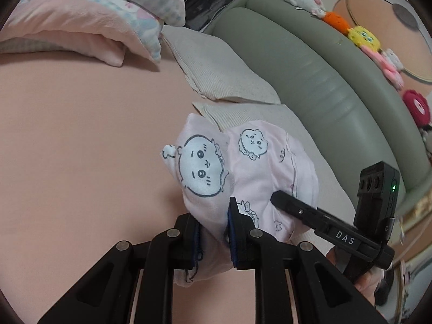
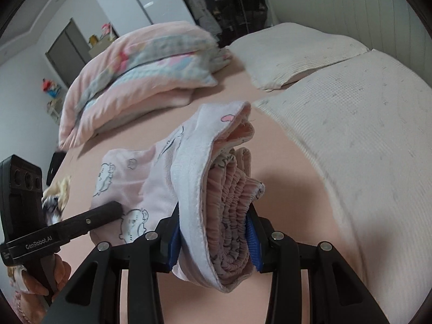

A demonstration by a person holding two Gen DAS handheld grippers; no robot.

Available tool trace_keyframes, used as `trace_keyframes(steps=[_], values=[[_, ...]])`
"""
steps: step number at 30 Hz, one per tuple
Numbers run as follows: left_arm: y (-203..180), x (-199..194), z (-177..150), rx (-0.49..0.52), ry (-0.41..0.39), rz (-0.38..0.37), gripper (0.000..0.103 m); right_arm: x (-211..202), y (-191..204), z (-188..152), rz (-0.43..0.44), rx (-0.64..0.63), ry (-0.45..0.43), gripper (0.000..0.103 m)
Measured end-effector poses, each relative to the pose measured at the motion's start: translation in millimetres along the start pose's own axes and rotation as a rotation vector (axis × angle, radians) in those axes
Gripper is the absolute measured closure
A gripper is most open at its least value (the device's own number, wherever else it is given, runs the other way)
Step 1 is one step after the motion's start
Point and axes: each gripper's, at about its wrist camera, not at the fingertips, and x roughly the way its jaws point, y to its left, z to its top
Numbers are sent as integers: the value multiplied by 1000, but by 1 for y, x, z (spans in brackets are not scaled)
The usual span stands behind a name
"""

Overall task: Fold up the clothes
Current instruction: 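Grasp the folded pink bundle with both grippers and lift it, then set the bundle on the bed beside the pillow and open both grippers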

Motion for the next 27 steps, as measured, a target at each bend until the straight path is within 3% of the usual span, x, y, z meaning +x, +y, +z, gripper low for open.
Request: trace_keyframes(steps=[3, 6, 8, 11, 13, 16, 18, 22, 23, 25, 26, 27], values=[[20, 25, -9, -41, 38, 19, 88, 41, -28, 8, -16, 42, 29, 60], [40, 64, -27, -71, 138, 54, 88, 78, -56, -6, -84, 125, 147, 60], [49, 74, -37, -81, 168, 66, 84, 78, -64, -11, -103, 150, 167, 57], [46, 51, -32, -56, 82, 95, 75, 57, -66, -3, -138, 188, 118, 54], [34, 31, -27, 14, -6, 141, 75, 35, -62, 3, -209, 163, 36, 54], [3, 23, -17, 172, -70, 131, 74, 22, -30, 3, -340, -14, -62, 54], [-9, 45, -18, 243, 6, 103, 74, 38, -9, -4, -289, -108, -5, 54], [-2, 87, -40, 350, 176, 237, 74, 82, -10, -25, -372, -203, 128, 52], [-1, 80, -44, 367, 155, 231, 74, 78, -20, -25, -334, -150, 134, 48], [7, 63, -43, 356, 140, 307, 70, 72, -40, -23, -257, -45, 148, 45], [12, 55, -41, 333, 137, 339, 68, 67, -44, -22, -245, -21, 140, 45], [16, 45, -39, 286, 143, 318, 69, 59, -39, -22, -271, -38, 111, 45]])
